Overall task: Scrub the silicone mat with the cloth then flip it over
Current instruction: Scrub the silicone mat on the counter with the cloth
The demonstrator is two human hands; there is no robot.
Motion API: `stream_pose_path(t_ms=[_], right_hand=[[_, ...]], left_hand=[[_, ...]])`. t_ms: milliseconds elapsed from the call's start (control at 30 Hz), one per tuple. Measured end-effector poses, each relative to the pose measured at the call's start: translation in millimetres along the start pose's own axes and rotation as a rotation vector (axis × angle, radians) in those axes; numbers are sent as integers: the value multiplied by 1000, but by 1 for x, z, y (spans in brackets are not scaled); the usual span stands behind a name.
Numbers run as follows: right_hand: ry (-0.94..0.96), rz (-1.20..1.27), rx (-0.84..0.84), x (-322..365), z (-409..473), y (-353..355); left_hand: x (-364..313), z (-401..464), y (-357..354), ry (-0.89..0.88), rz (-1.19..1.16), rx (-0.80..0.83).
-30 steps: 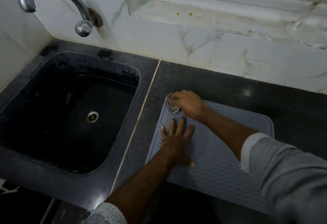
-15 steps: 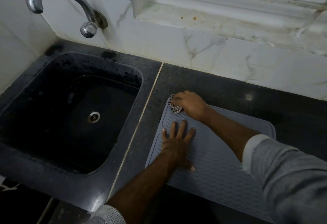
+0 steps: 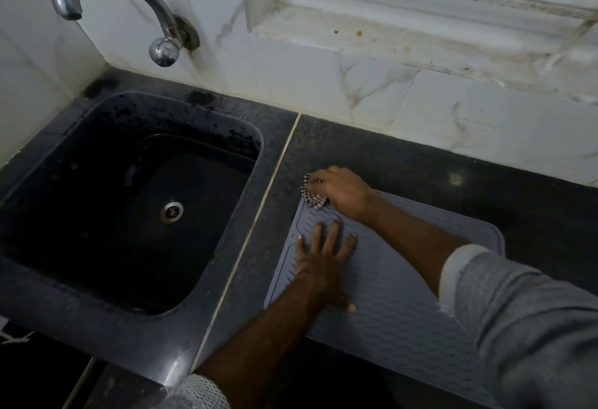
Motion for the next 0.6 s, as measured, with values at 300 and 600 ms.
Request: stream_pose_path(t_ms=[300, 600], right_hand=[[-57, 43, 22, -21, -31, 4], [41, 28, -25, 29, -14, 3]], left_hand=[[-3, -8, 1, 5, -7, -107], [-12, -10, -9, -67, -60, -72]])
Point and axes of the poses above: each hand's wrist, its own z-axis towards the middle knuckle, its own y-axis out of the back of the hand, x = y × z, the point moved 6 cm from there along z, towards the middle knuckle, and after that the axes turned 15 degrees about -x, right-handed, at the moved point
